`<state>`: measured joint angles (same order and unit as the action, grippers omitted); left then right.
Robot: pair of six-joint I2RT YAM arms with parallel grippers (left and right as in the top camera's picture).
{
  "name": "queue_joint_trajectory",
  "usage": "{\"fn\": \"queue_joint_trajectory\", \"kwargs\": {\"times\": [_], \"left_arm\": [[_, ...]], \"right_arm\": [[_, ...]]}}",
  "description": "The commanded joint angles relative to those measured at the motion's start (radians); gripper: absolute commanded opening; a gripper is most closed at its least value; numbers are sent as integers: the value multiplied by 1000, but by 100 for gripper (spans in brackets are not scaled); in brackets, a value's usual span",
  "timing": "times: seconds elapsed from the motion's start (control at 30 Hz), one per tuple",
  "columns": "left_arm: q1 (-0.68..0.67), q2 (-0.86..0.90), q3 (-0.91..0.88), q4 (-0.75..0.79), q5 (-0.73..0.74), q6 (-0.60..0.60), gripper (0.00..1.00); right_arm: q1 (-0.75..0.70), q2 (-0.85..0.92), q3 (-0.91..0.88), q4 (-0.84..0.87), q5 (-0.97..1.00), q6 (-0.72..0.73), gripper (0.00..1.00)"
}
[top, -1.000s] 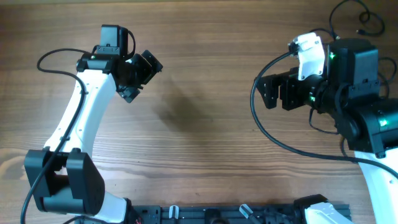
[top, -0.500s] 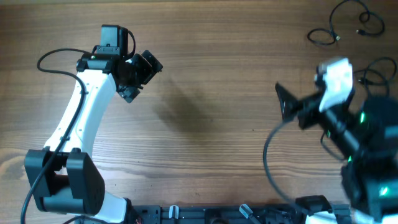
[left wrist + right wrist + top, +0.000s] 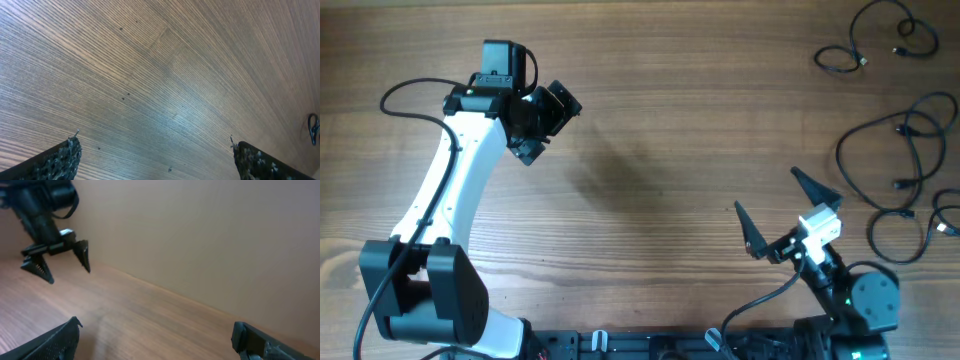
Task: Untangle cables
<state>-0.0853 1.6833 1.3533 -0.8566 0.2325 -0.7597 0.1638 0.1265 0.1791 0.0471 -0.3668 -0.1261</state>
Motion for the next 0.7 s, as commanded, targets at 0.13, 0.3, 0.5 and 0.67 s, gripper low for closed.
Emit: {"fn": "queue_joint_trajectory", "kwargs": {"times": [0.13,0.3,0.5,0.67], "left_arm": [[-5,8,2,0,-10,19,100],[-5,8,2,0,-10,19,100],[-5,8,2,0,-10,19,100],[-5,8,2,0,-10,19,100]], "right_arm": [[11,-124,-168,49,-16,-5,100],[34,-123,-174,-21,10,-5,100],[34,-122,-174,-19,7,-5,100],[34,-122,-174,-19,7,-5,100]]}}
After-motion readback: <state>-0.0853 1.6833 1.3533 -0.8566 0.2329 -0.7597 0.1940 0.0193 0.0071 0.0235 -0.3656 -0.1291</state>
